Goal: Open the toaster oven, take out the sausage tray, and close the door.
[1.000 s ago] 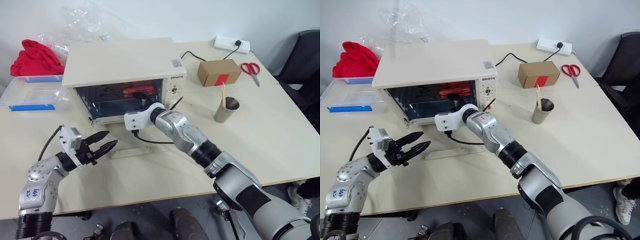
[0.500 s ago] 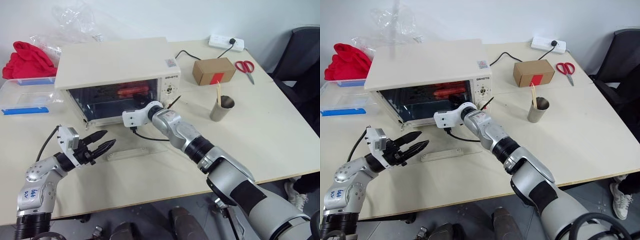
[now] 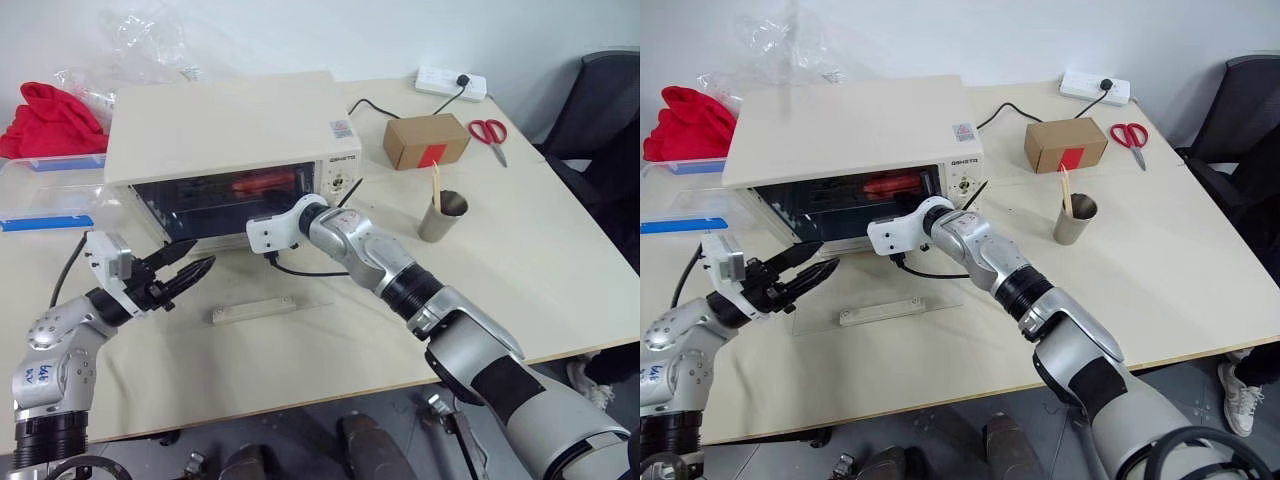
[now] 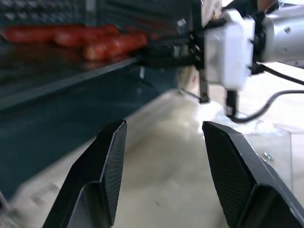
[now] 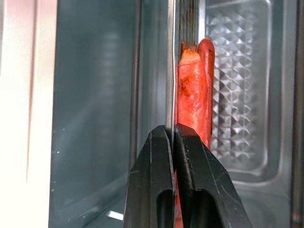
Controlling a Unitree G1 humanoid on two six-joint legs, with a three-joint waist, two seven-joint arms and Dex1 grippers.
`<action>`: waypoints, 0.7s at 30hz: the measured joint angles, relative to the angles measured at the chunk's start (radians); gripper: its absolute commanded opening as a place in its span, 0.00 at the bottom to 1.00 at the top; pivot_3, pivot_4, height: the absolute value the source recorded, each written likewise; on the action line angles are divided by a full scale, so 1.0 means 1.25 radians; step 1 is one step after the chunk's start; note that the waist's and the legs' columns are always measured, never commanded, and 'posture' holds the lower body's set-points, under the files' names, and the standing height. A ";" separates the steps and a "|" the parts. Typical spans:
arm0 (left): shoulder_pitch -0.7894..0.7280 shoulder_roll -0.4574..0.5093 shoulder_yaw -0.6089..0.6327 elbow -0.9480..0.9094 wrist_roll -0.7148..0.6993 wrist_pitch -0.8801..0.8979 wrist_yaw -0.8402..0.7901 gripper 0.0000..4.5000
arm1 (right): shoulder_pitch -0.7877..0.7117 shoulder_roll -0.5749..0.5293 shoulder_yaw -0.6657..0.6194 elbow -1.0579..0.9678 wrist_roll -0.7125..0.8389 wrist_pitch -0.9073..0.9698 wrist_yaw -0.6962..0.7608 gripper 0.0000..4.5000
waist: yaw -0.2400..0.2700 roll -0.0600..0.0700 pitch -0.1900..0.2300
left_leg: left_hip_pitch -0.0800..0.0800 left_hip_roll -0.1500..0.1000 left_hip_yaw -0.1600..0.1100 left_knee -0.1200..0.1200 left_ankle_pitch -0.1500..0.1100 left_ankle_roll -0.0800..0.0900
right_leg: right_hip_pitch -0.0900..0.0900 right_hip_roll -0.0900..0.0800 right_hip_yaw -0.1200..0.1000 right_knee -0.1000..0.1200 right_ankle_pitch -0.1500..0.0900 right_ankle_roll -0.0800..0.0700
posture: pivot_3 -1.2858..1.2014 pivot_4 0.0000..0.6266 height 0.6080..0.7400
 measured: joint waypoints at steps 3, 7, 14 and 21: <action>-0.007 0.027 0.008 0.018 -0.007 0.008 -0.015 0.60 | 0.038 -0.020 0.000 -0.087 0.012 -0.003 0.055 0.01 | -0.008 0.000 0.000 | 0.000 0.000 0.000 -0.002 0.000 0.000 | 0.000 0.000 -0.001 0.000 0.000 0.000 | 0.52 0.24 1.00; -0.013 0.038 0.016 0.031 -0.007 0.008 -0.021 0.60 | 0.081 -0.038 -0.007 -0.167 0.031 -0.003 0.110 0.01 | -0.011 0.000 0.000 | 0.001 0.001 0.000 -0.003 0.000 0.000 | -0.001 0.000 -0.001 0.000 0.000 0.000 | 0.52 0.24 1.00; -0.070 0.038 0.017 0.050 -0.012 0.019 -0.020 0.60 | 0.110 -0.047 -0.014 -0.215 0.040 0.001 0.145 0.01 | -0.011 0.000 0.000 | 0.001 0.001 0.001 -0.001 0.001 -0.001 | 0.000 0.001 -0.001 0.000 0.000 0.000 | 0.52 0.24 1.00; -0.070 0.110 0.036 0.089 -0.047 0.098 -0.079 0.60 | 0.230 -0.117 -0.026 -0.379 0.069 -0.026 0.194 0.01 | -0.008 0.000 0.000 | 0.002 0.001 0.000 -0.002 0.001 -0.001 | 0.000 0.000 -0.001 0.000 0.000 0.000 | 0.52 0.24 1.00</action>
